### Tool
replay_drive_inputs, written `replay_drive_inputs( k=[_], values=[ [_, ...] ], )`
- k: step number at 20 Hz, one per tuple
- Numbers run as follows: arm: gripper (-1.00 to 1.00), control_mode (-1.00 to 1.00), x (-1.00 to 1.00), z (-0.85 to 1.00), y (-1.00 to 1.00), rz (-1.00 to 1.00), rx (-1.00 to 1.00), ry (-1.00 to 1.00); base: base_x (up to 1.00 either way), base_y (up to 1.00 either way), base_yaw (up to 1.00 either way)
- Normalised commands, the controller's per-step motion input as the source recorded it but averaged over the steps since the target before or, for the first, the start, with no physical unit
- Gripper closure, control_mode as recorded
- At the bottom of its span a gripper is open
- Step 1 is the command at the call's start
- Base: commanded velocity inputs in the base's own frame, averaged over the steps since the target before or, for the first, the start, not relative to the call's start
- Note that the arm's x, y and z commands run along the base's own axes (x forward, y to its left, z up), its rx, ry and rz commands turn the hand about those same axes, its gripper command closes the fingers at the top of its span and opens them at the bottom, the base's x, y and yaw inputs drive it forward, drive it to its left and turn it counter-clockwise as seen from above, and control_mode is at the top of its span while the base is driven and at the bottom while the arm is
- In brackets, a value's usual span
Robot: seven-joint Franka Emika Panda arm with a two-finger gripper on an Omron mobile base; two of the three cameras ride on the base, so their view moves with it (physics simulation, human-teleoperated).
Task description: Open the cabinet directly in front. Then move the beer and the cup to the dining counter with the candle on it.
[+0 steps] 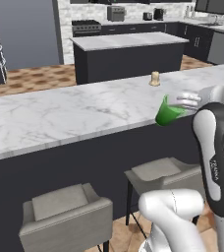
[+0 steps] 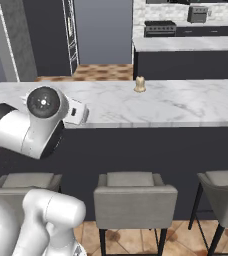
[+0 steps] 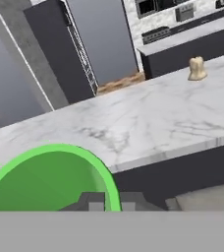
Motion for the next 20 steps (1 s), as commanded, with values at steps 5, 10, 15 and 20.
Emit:
replay_drive_inputs(
  k=[5, 10, 15, 20],
  values=[
    [1.00, -1.00, 0.29, 0.01, 0.09, -0.05, -0.02, 0.36, 0.00, 0.00, 0.00],
    [1.00, -1.00, 0.02, 0.00, 0.00, 0.00, 0.00, 0.00, 0.00, 0.00, 0.00],
    [1.00, -1.00, 0.28, -0.01, 0.00, -0.01, -0.01, 0.00, 0.00, 0.00, 0.00],
    [1.00, -1.00, 0.56, -0.06, 0.00, -0.08, -0.04, 0.00, 0.00, 0.00, 0.00]
  ],
)
